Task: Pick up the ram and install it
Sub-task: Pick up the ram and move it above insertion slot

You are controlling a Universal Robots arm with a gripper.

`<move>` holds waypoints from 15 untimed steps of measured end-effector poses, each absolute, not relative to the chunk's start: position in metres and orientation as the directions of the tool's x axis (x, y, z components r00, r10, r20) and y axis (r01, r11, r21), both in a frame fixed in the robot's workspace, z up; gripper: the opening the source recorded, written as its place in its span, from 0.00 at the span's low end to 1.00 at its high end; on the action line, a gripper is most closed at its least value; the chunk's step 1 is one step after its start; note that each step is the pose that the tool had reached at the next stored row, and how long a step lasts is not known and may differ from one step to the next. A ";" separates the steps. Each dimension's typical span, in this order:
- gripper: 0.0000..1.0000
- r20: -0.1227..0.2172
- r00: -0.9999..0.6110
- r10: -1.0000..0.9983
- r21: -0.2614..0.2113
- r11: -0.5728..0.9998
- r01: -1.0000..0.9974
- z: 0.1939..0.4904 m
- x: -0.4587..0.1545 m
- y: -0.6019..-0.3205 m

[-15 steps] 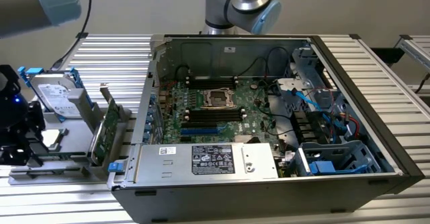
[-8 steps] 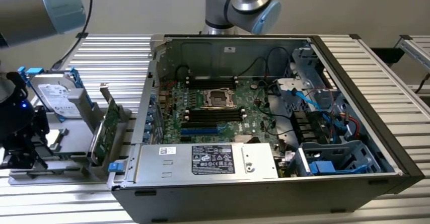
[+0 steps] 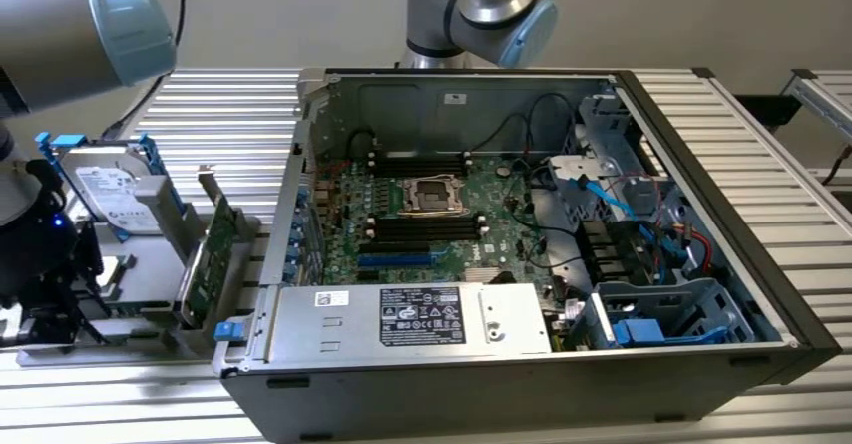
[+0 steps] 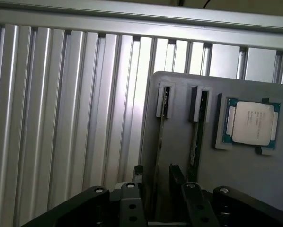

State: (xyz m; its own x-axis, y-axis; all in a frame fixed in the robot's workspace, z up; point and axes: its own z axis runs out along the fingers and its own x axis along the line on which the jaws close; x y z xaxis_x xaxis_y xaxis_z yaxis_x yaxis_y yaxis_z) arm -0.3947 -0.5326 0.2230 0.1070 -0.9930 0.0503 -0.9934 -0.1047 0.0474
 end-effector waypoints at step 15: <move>0.36 0.048 0.128 -0.991 0.046 -0.126 -0.991 0.197 -0.400 -0.534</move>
State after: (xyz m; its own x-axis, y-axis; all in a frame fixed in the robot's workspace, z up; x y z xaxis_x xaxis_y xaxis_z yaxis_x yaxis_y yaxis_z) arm -0.4003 -0.5336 0.1965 0.1280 -0.9906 0.0478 -0.9910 -0.1258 0.0458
